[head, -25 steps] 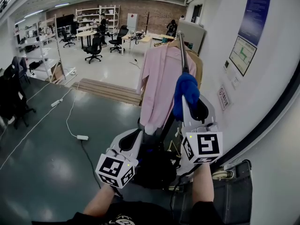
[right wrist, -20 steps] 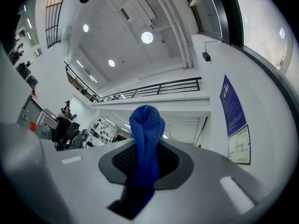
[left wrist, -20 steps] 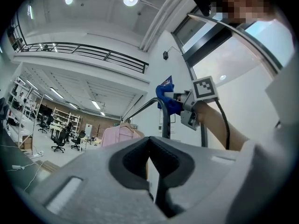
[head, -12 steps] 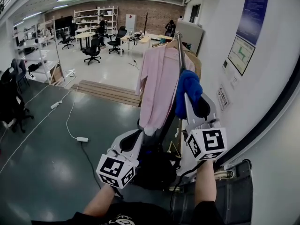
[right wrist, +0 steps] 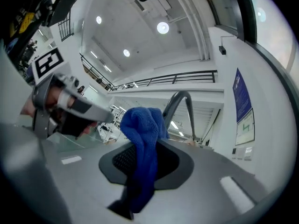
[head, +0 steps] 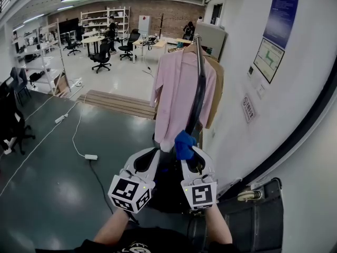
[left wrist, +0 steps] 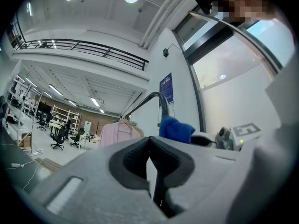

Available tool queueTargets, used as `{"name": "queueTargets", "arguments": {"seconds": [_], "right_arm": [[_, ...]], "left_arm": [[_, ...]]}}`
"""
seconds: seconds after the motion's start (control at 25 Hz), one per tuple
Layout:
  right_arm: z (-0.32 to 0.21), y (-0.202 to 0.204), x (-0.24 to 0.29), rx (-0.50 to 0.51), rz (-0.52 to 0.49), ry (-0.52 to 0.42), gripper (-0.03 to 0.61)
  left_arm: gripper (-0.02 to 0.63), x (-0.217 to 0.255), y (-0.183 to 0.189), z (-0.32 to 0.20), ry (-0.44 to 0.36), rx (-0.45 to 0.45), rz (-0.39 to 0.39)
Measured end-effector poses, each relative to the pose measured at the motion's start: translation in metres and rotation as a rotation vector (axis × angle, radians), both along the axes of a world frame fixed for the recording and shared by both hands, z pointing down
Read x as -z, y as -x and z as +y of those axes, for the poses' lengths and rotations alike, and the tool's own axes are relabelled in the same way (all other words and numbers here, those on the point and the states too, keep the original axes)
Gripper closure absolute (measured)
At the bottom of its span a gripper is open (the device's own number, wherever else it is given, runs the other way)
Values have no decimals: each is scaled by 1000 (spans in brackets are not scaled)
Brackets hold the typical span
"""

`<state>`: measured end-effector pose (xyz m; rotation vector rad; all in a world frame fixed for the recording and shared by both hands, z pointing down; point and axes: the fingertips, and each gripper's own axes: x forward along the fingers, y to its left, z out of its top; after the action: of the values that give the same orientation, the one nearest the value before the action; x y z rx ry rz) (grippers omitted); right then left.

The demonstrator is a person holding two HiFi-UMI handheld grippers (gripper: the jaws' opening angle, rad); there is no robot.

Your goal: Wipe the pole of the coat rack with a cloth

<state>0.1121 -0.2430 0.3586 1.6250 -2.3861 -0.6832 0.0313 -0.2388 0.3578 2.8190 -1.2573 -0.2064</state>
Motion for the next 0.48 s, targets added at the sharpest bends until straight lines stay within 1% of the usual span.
{"name": "queueTargets", "arguments": {"seconds": [0.08,0.16,0.2,0.32,0.4,0.48], "right_arm": [[2,5,-26,8,-22,46,506],[3,8,-35,19,-54,63,508],[3,9,-35,18,-54,70,508],[-1,8,-26,14,-46,98,508],[-2,6,-13,21,-84,99,508],[-4,2,8,19,-108,75,508]], "left_arm": [[609,-2,1,1,-1,8,-5],[609,-6,3,0,4,12,-7],[609,-8,3,-1,9,12,-7],[609,-10,1,-2,15,18,-11],[609,-8,1,-2,10,18,-13],[609,-4,-1,0,0,14,-14]]}}
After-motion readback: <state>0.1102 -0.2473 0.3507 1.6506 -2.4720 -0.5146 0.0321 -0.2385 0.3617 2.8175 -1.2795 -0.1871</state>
